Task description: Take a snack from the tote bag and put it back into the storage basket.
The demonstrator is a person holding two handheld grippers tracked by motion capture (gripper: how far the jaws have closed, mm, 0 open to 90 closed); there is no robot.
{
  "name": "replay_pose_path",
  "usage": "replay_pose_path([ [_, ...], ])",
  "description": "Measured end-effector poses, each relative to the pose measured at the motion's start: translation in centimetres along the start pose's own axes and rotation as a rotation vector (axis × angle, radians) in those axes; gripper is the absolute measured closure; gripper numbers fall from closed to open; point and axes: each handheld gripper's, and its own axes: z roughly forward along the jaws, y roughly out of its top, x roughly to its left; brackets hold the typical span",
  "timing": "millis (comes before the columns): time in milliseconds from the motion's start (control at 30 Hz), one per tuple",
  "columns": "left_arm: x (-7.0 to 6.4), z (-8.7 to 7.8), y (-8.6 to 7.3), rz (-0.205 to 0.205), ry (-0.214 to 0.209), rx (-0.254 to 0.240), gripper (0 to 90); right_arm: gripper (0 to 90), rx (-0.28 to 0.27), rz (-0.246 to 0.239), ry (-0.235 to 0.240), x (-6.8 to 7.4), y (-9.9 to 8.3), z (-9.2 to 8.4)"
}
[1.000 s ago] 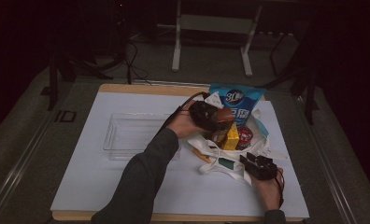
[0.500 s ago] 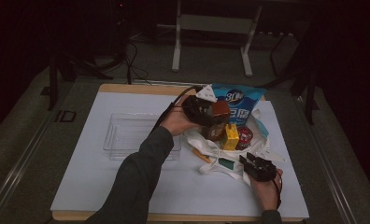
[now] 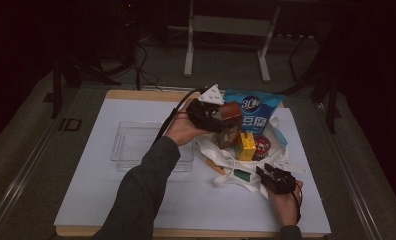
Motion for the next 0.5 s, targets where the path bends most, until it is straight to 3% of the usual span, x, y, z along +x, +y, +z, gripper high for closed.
replay_pose_path([
  [500, 0.6, -3.2, 0.2, -0.012, 0.015, -0.051, 43.1, 59.3, -0.003, 0.003, 0.002, 0.0, 0.0, 0.0],
])
